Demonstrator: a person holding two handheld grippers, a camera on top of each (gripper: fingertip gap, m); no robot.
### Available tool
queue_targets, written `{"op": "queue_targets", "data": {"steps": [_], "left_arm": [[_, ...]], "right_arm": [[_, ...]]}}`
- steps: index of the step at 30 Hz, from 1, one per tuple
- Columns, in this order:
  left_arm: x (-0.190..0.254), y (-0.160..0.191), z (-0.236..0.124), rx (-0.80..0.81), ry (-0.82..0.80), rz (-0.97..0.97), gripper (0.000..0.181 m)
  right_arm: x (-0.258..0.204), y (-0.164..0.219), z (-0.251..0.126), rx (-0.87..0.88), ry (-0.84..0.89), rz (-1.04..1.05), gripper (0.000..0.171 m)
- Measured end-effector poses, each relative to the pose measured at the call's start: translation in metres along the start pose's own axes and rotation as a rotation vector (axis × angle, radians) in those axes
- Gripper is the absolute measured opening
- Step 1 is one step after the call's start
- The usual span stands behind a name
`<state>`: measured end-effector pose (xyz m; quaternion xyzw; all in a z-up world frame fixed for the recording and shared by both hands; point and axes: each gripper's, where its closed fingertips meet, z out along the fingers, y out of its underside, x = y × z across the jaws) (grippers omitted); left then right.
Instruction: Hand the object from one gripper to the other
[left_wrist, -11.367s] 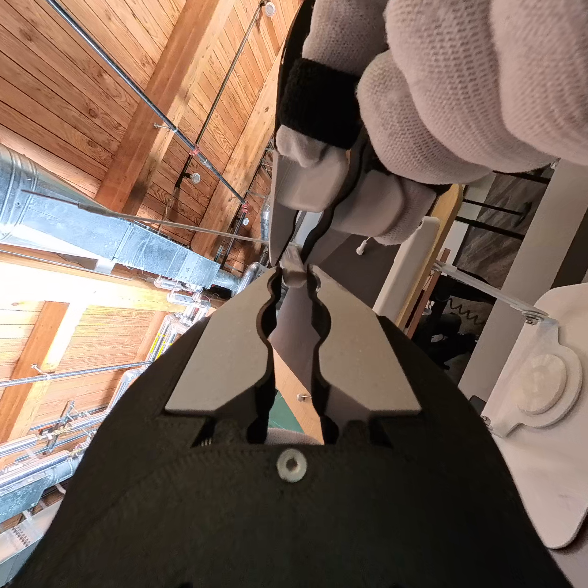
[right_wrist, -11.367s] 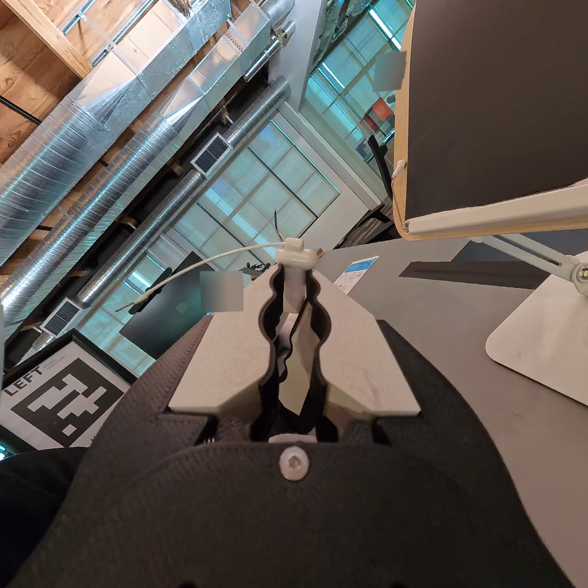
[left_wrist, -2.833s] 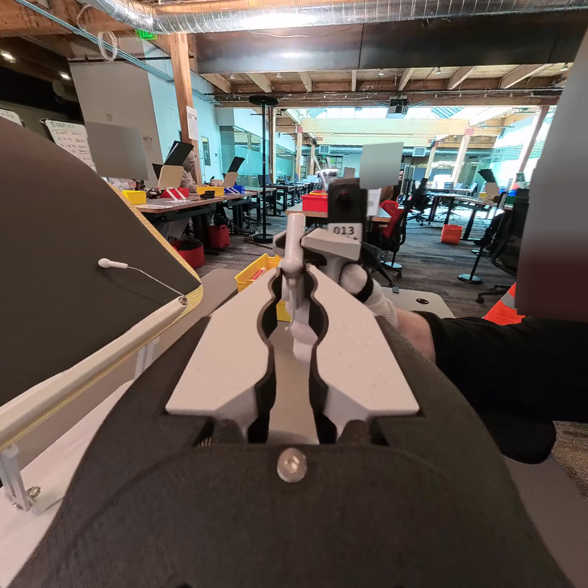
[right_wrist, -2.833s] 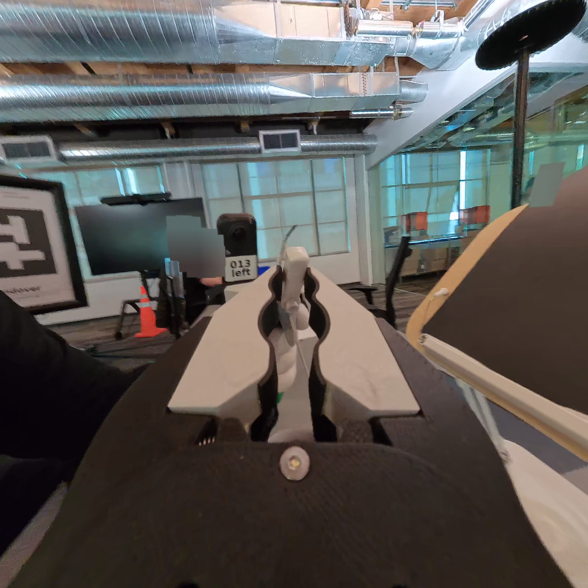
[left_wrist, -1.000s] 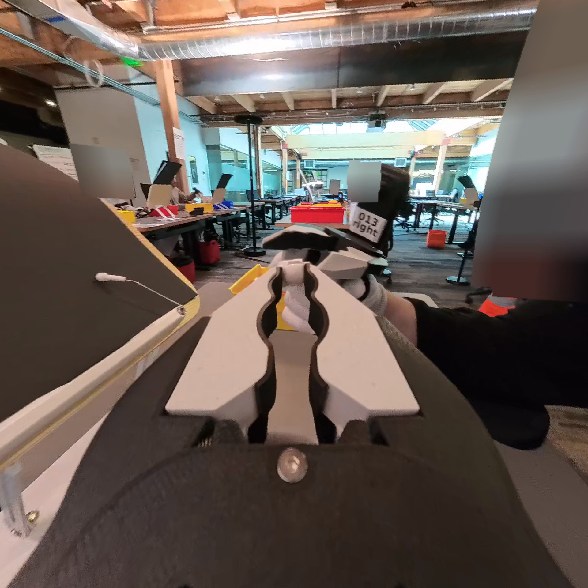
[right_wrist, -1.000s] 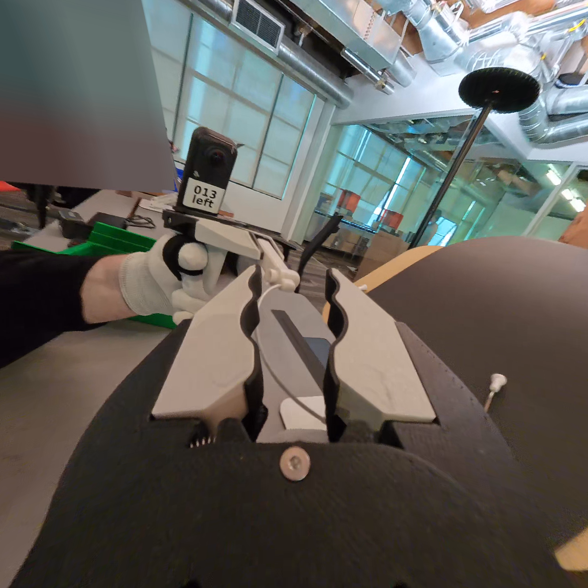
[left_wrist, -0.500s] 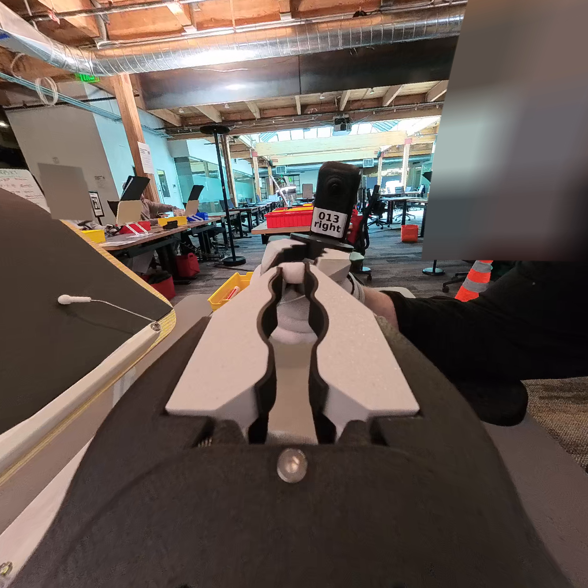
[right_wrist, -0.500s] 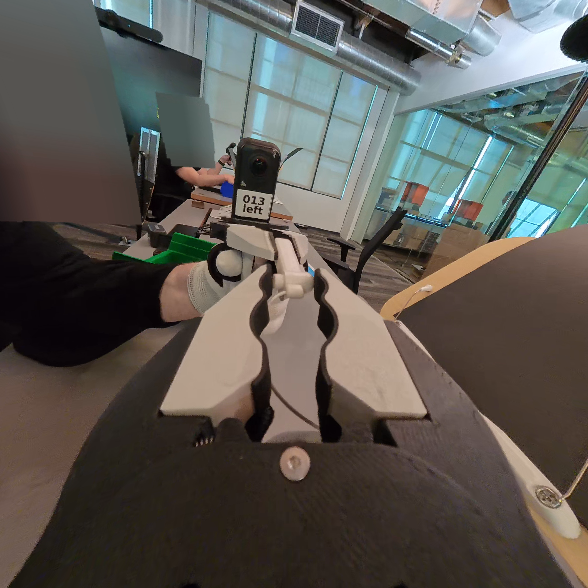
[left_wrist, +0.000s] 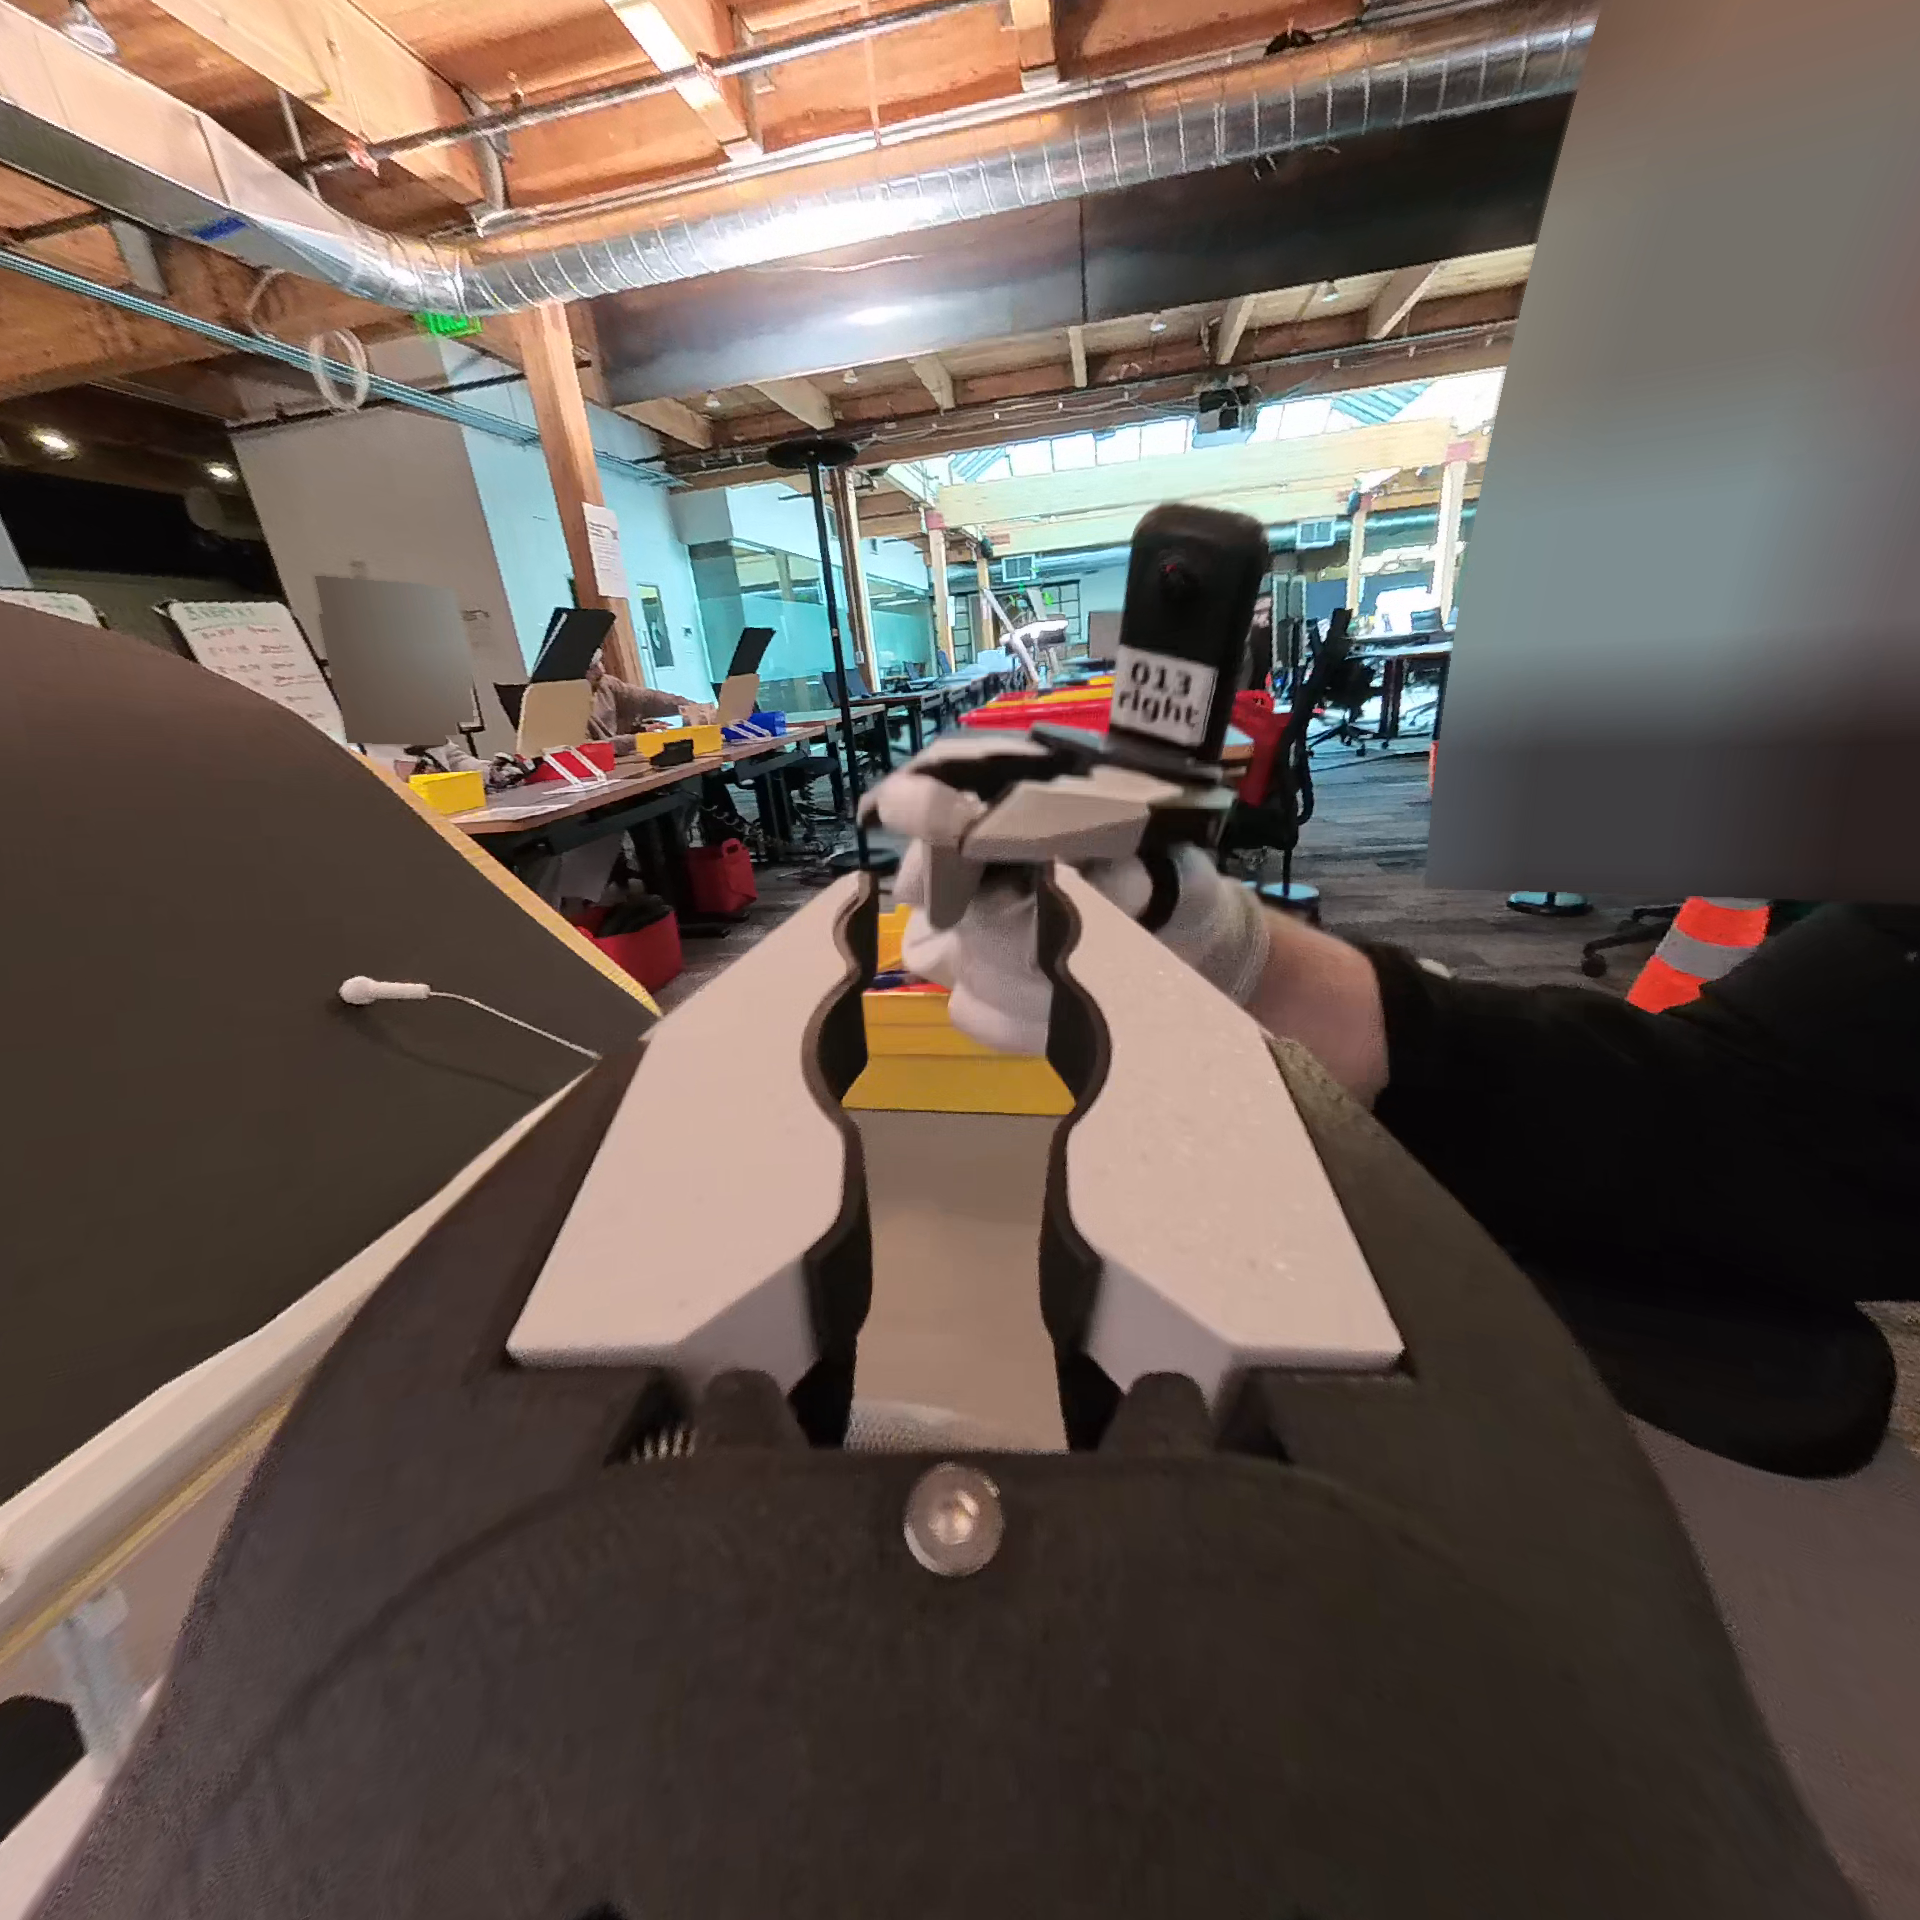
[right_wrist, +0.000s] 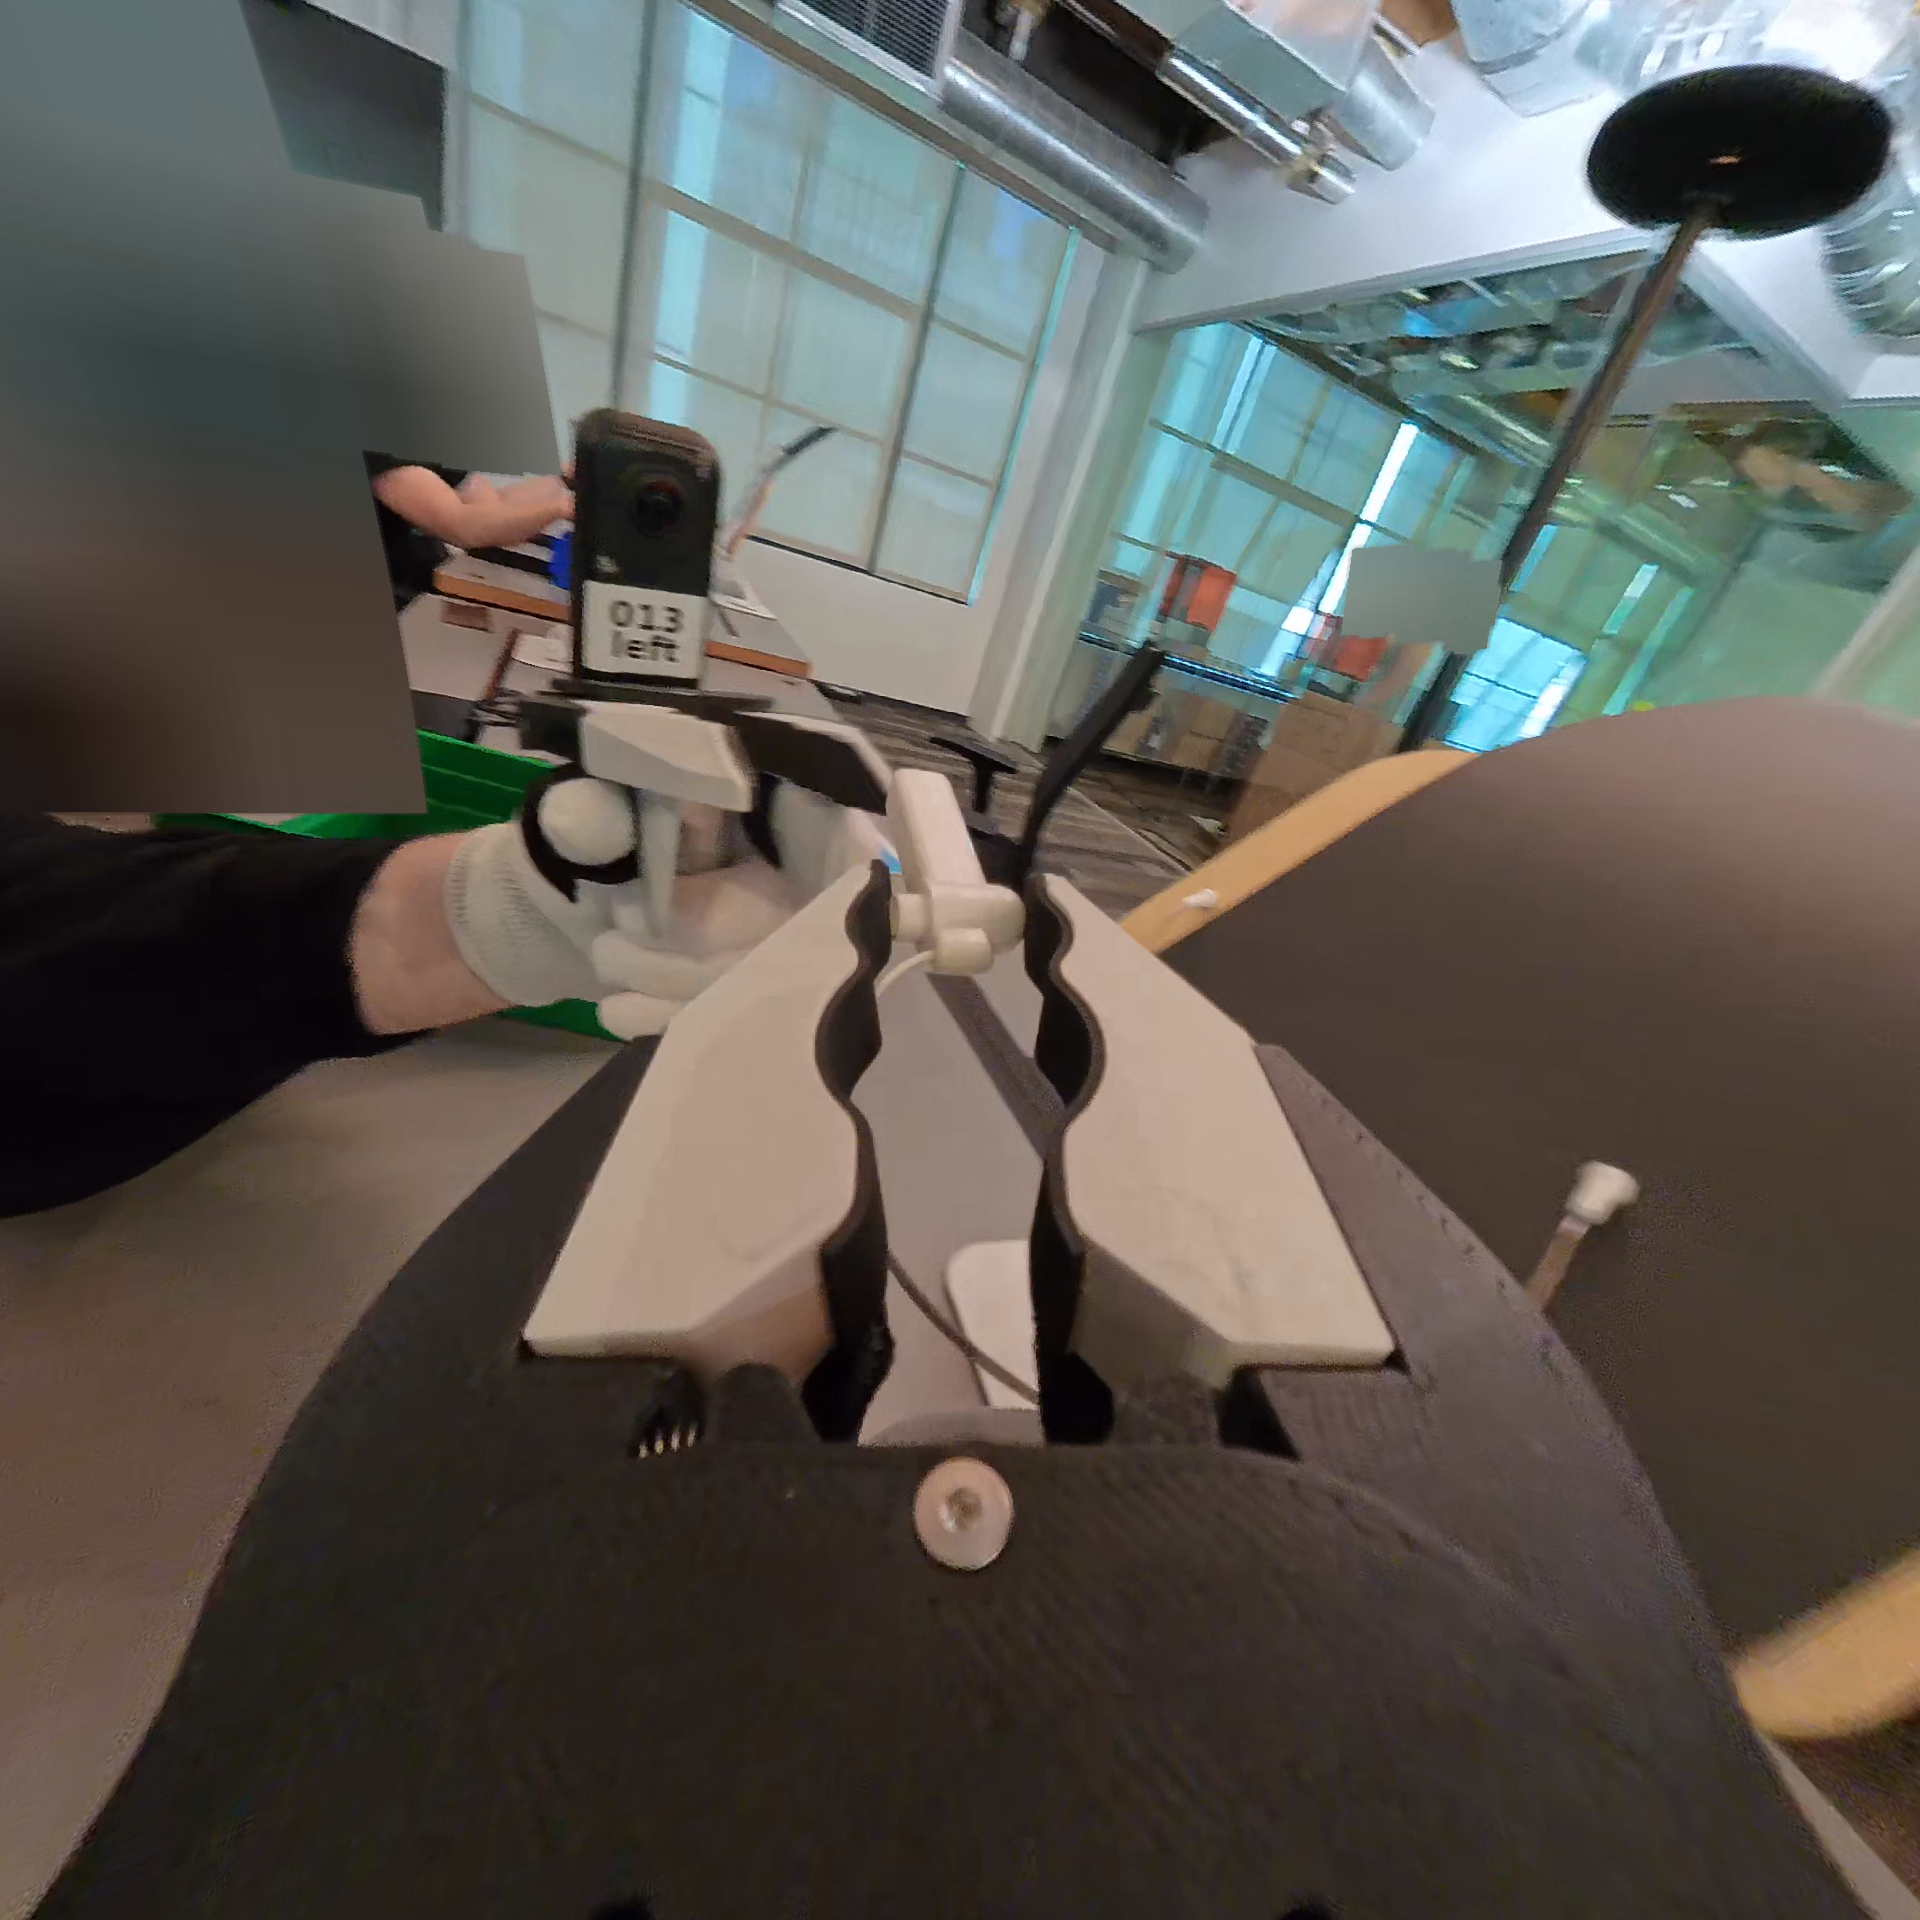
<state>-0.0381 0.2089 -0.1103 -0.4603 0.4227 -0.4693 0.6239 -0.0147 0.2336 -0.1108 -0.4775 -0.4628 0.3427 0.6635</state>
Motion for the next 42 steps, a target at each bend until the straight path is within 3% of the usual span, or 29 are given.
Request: {"op": "queue_targets", "data": {"steps": [5, 9, 12, 17, 20, 26, 33, 42], "left_arm": [[-0.001, 0.011, 0.004, -0.060, -0.023, 0.045, 0.024], [0.002, 0.017, 0.008, -0.077, -0.016, 0.051, 0.022], [0.003, 0.022, 0.010, -0.090, -0.016, 0.051, 0.022], [0.003, 0.030, 0.013, -0.116, -0.019, 0.061, 0.021], [0.002, 0.033, 0.014, -0.126, -0.022, 0.063, 0.021], [0.003, 0.037, 0.016, -0.136, -0.017, 0.063, 0.020], [0.007, 0.045, 0.020, -0.165, -0.006, 0.073, 0.020], [0.010, 0.048, 0.022, -0.180, 0.002, 0.086, 0.020]], "right_arm": [[0.060, -0.005, -0.053, -0.132, 0.265, -0.069, 0.023], [0.112, 0.000, -0.121, -0.292, 0.531, -0.130, 0.023], [0.148, 0.029, -0.184, -0.494, 0.726, -0.125, 0.023], [0.177, 0.082, -0.254, -0.703, 0.888, -0.021, 0.023], [0.192, 0.089, -0.288, -0.736, 1.017, -0.019, 0.023], [0.200, 0.106, -0.350, -0.650, 1.149, 0.207, 0.023], [0.196, 0.151, -0.365, -0.478, 1.078, 0.544, 0.022], [0.197, 0.148, -0.367, -0.479, 1.078, 0.543, 0.034]]}}
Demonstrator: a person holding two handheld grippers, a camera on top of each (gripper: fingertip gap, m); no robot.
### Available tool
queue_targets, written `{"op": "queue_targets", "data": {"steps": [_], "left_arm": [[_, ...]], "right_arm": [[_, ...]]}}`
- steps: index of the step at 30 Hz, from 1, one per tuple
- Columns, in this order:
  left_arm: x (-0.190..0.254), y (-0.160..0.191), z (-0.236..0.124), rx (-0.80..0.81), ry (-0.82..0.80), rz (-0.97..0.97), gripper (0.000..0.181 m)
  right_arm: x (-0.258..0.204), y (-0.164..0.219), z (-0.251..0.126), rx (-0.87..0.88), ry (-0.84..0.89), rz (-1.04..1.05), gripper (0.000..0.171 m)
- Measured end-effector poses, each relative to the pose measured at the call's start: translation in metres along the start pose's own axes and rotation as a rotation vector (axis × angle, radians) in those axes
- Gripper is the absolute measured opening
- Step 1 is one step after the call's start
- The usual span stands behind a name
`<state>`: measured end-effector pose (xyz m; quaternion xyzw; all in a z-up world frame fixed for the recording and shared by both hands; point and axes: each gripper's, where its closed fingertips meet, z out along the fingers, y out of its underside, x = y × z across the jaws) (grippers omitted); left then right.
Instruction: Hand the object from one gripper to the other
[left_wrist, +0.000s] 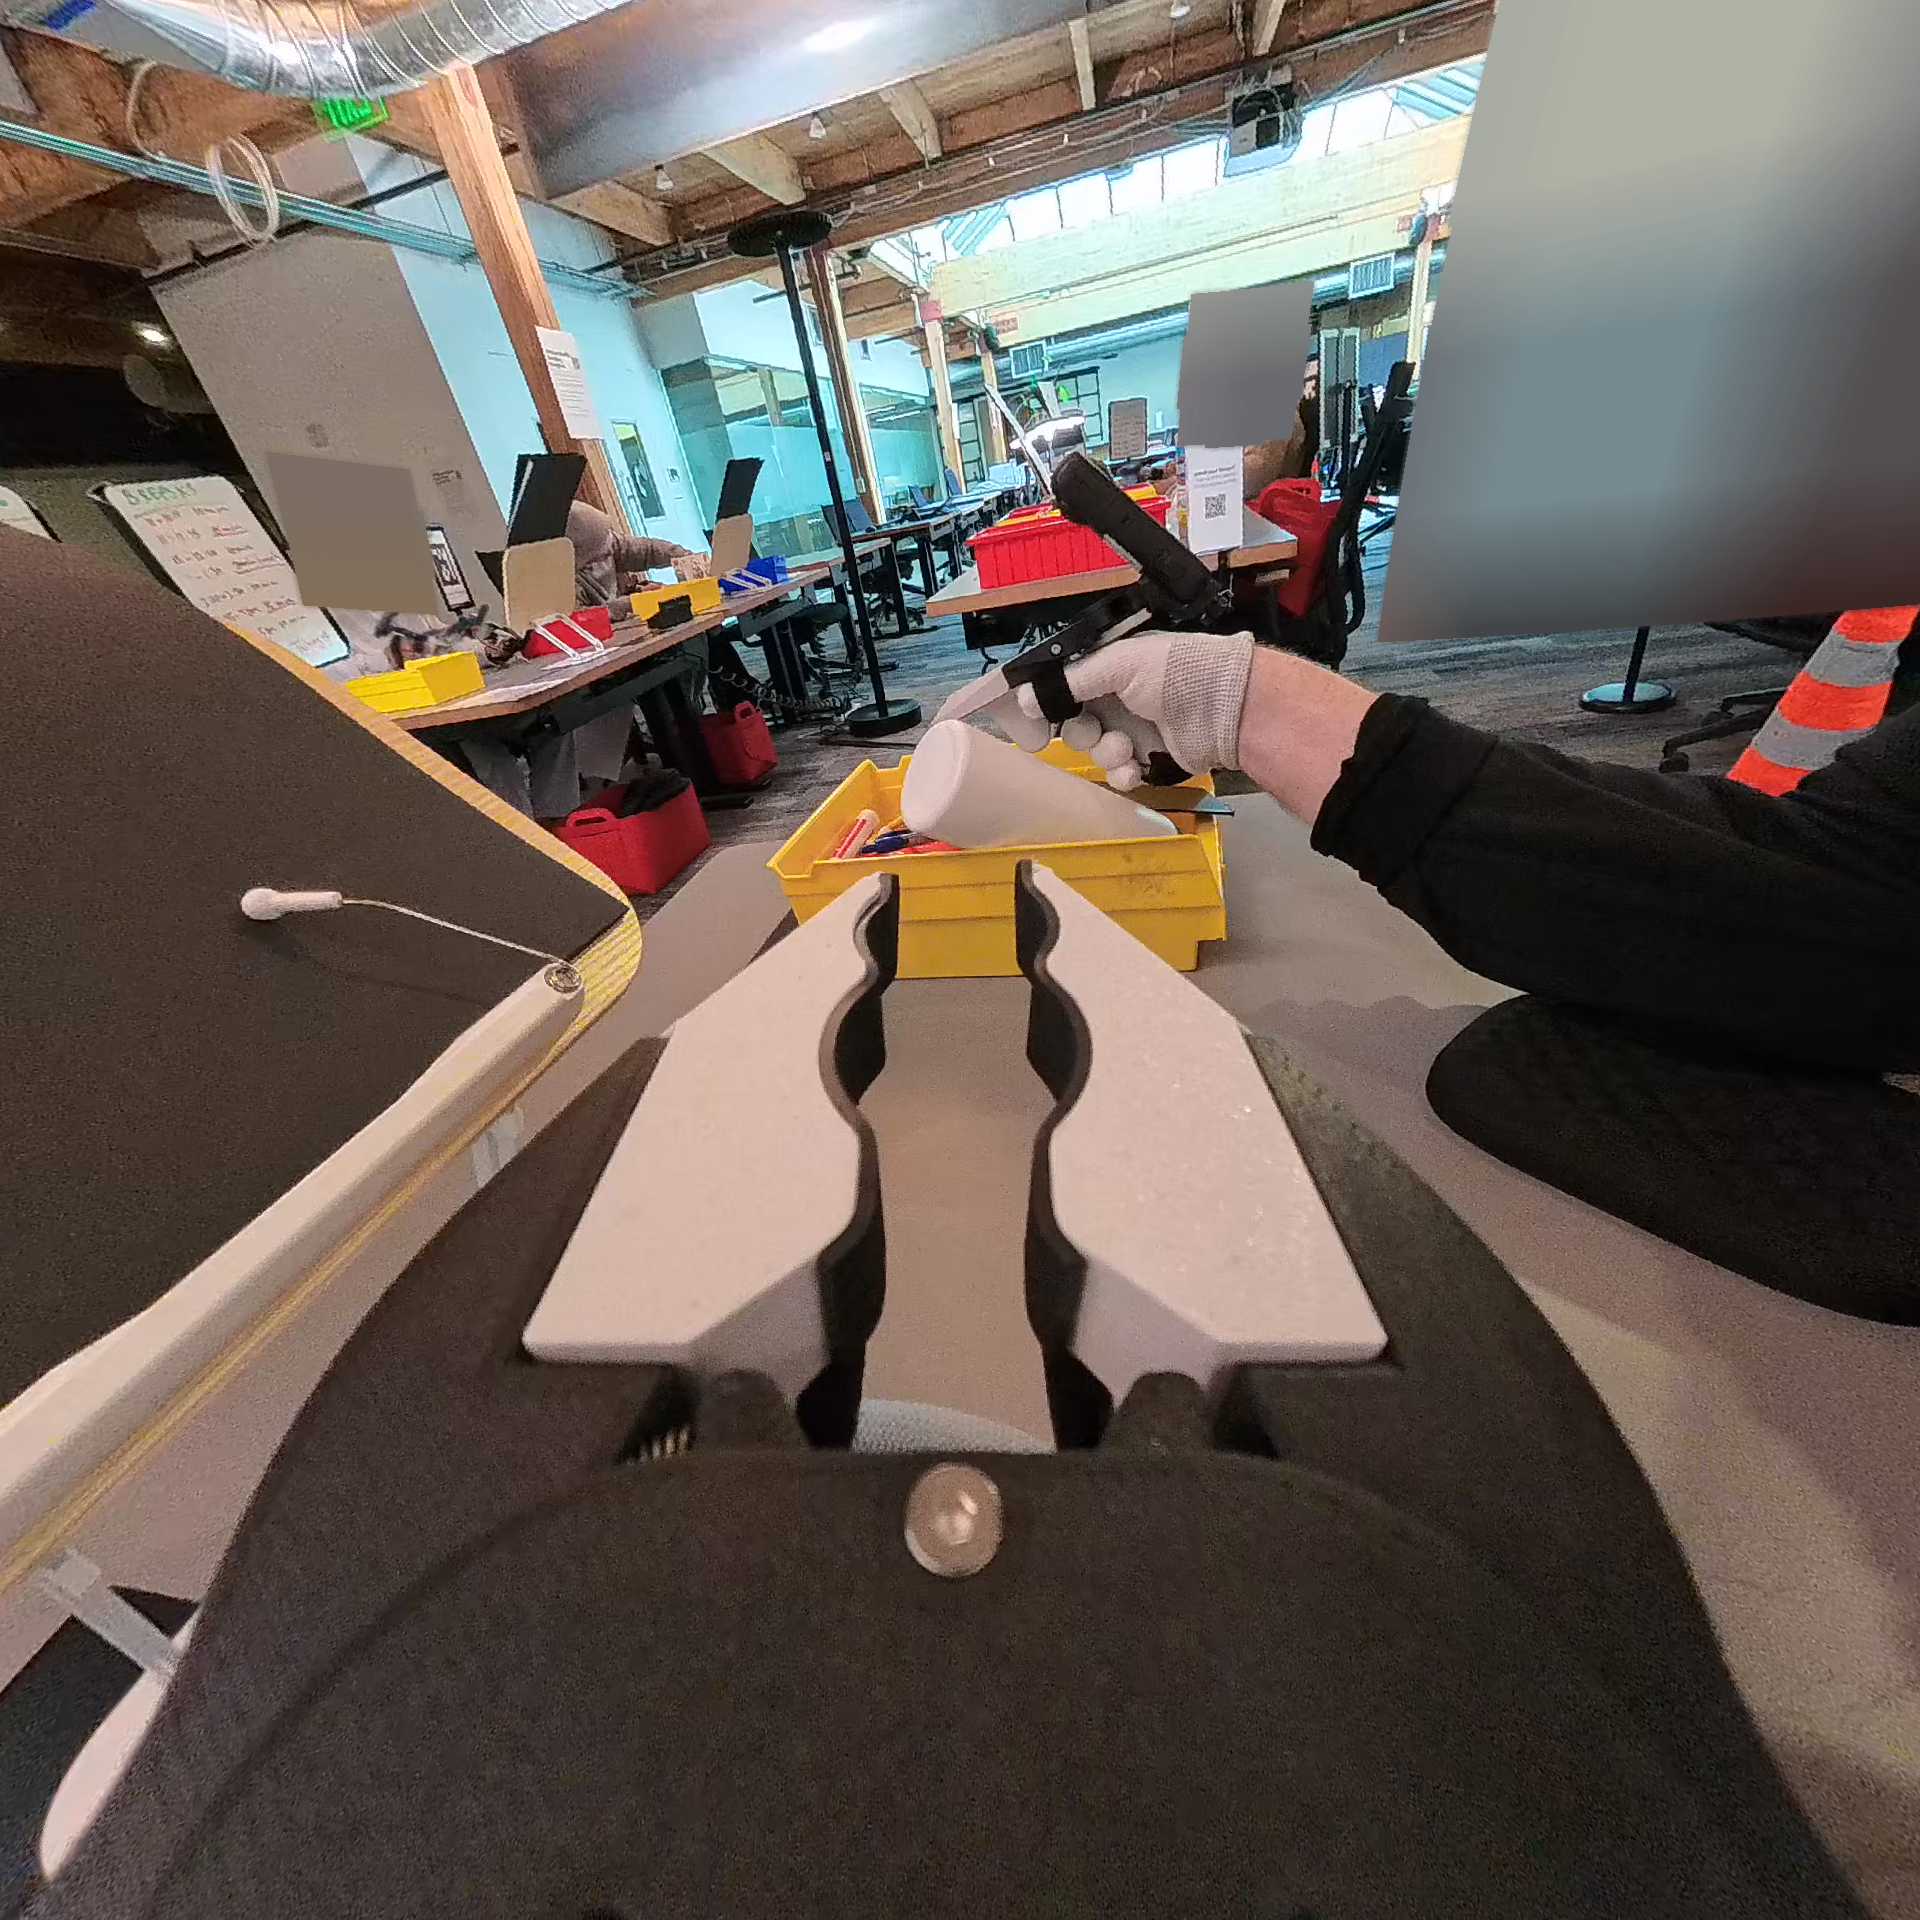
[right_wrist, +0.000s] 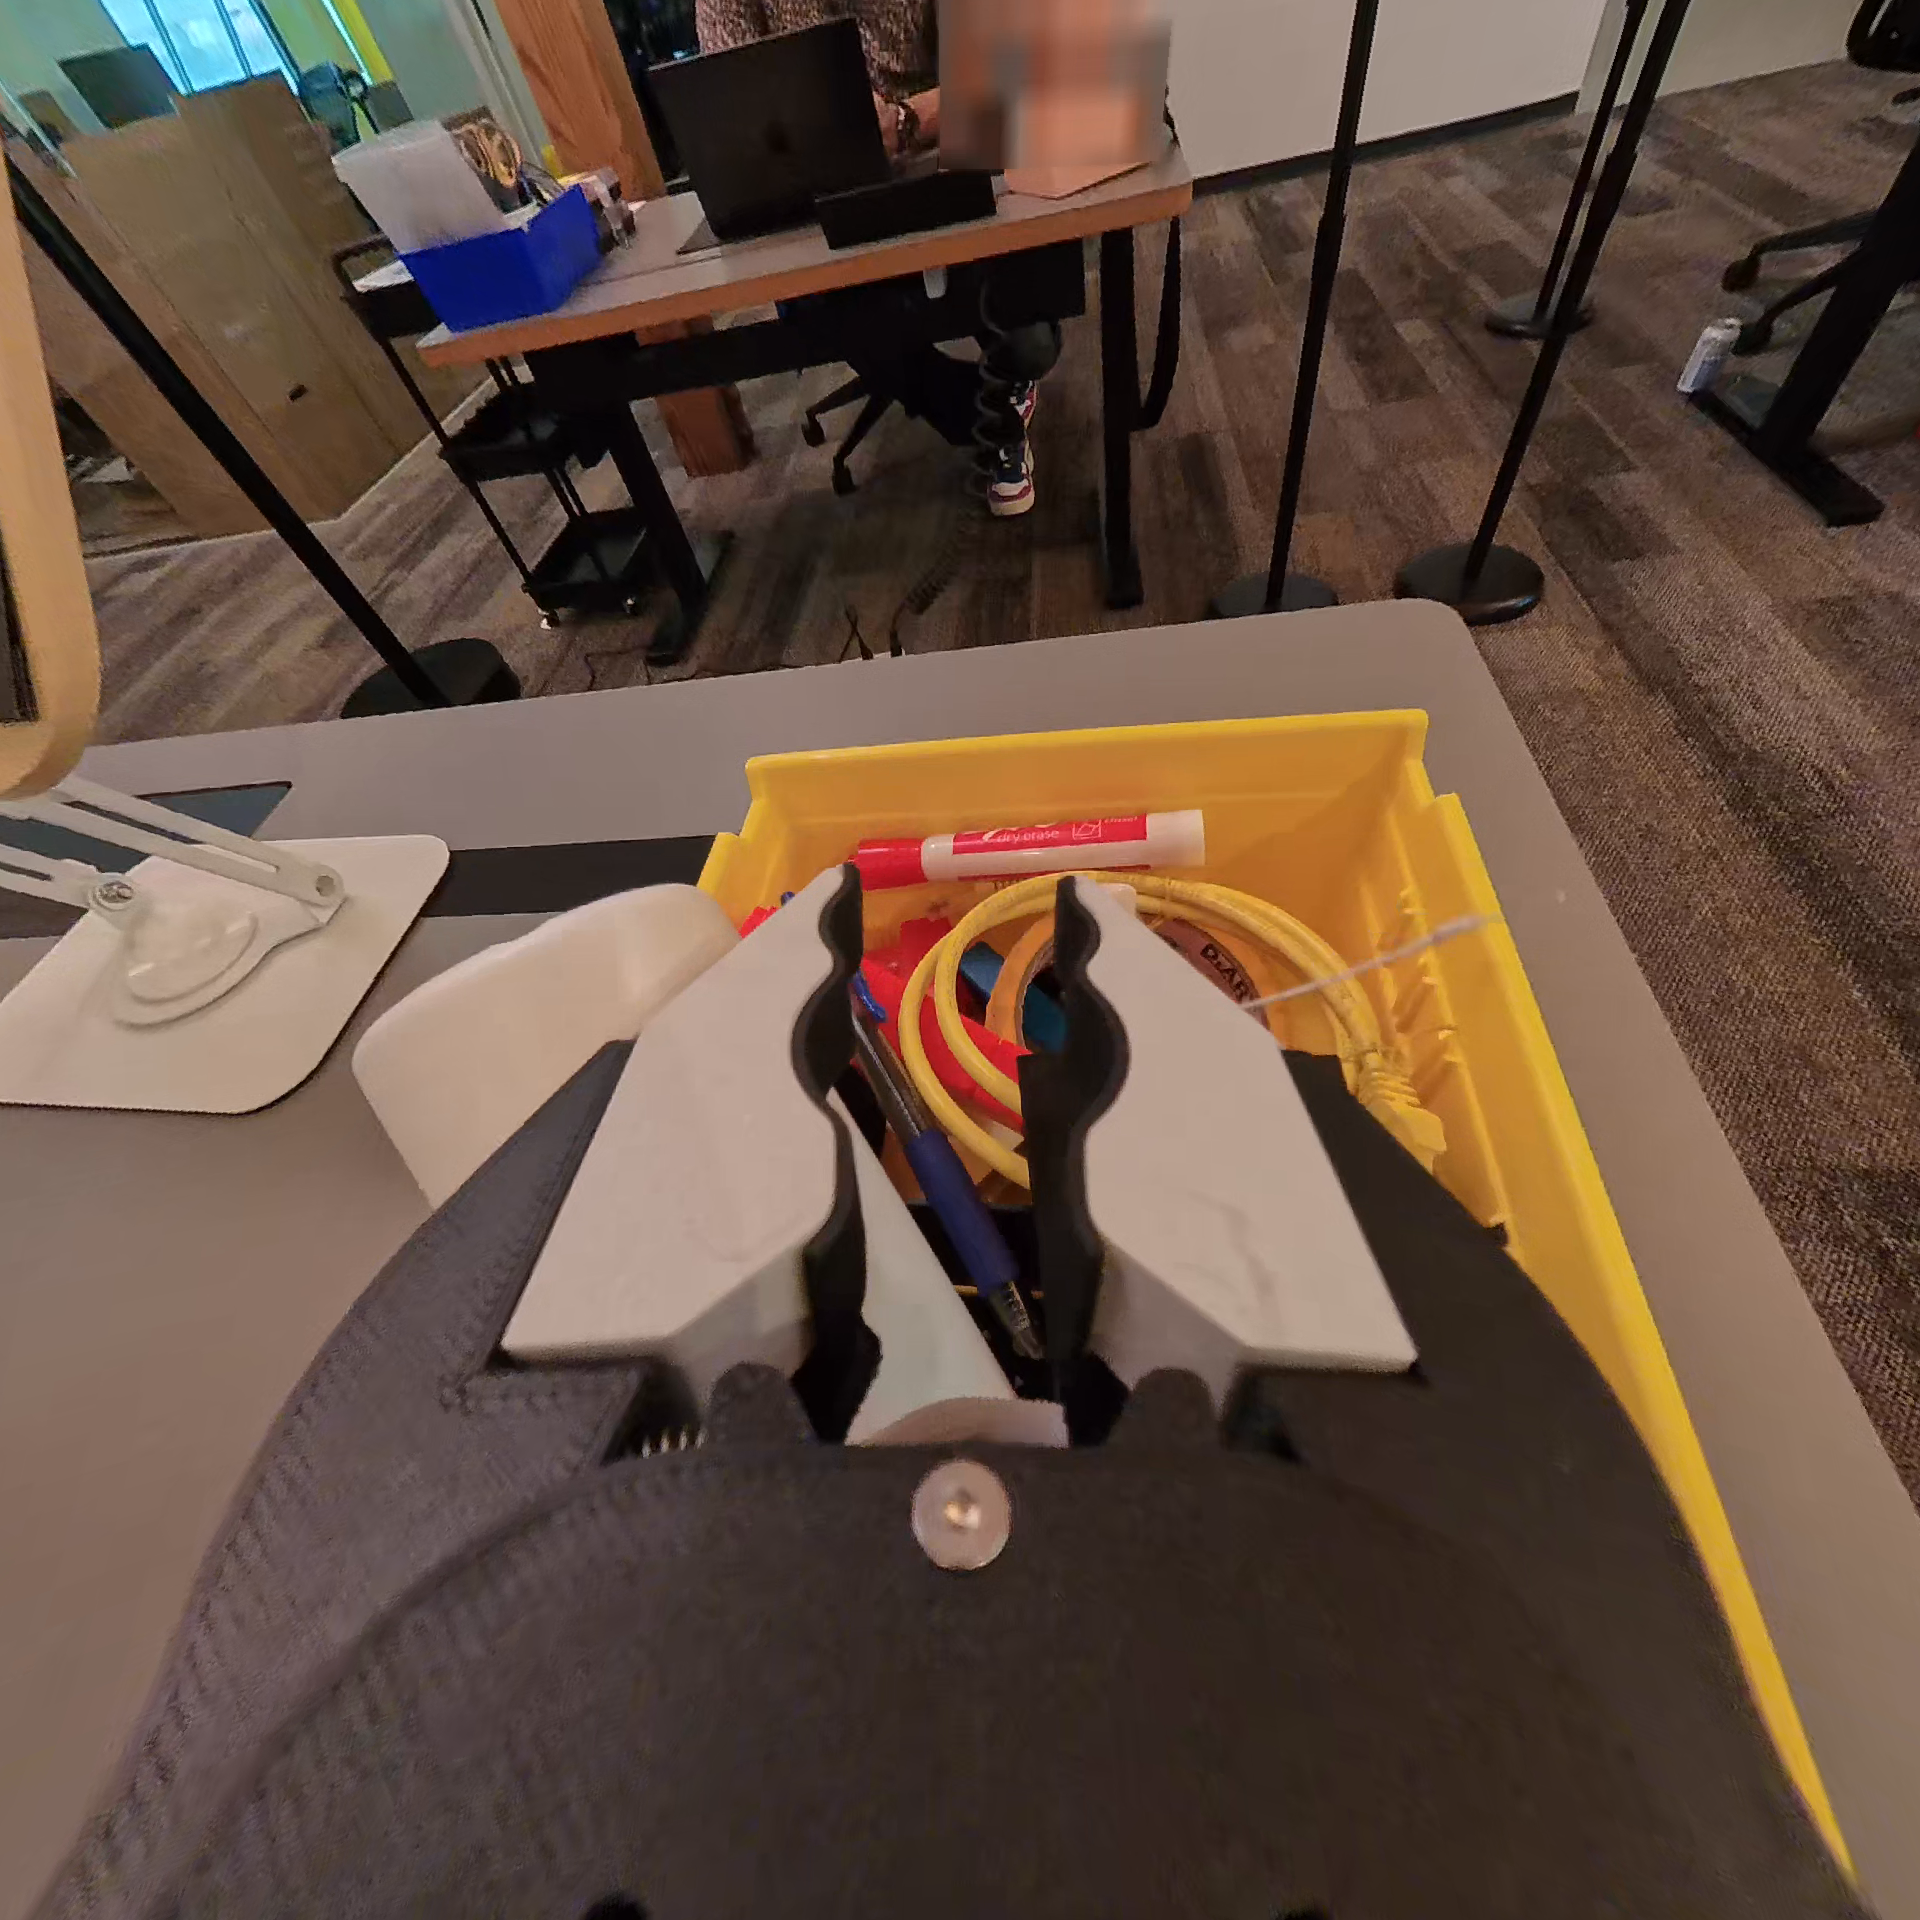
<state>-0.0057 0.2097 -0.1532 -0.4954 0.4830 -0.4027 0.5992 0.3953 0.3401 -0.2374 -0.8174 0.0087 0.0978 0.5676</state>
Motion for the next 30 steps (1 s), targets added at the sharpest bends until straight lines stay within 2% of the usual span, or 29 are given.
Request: {"op": "queue_targets", "data": {"steps": [3, 6, 12, 15, 18, 26, 30], "left_arm": [[-0.001, -0.002, -0.001, -0.002, -0.008, 0.008, 0.020], [-0.003, 0.000, 0.001, -0.026, -0.035, 0.030, 0.020], [-0.009, 0.013, 0.010, -0.150, -0.143, 0.163, 0.022], [-0.009, 0.011, 0.011, -0.174, -0.173, 0.202, 0.023], [-0.012, 0.004, 0.010, -0.190, -0.219, 0.234, 0.023], [-0.046, -0.015, -0.015, -0.336, -0.406, 0.301, 0.027], [-0.059, -0.037, -0.060, -0.416, -0.483, 0.367, 0.026]], "right_arm": [[-0.005, -0.020, -0.011, 0.062, 0.026, -0.032, 0.034], [-0.031, -0.055, -0.027, 0.171, 0.007, -0.096, 0.031], [-0.151, -0.116, -0.058, 0.383, -0.163, -0.320, 0.027], [-0.211, -0.123, -0.064, 0.430, -0.270, -0.387, 0.026], [-0.250, -0.120, -0.063, 0.433, -0.323, -0.456, 0.025], [-0.286, -0.123, -0.078, 0.489, -0.389, -0.500, 0.025], [-0.298, -0.121, -0.078, 0.501, -0.417, -0.504, 0.024]]}}
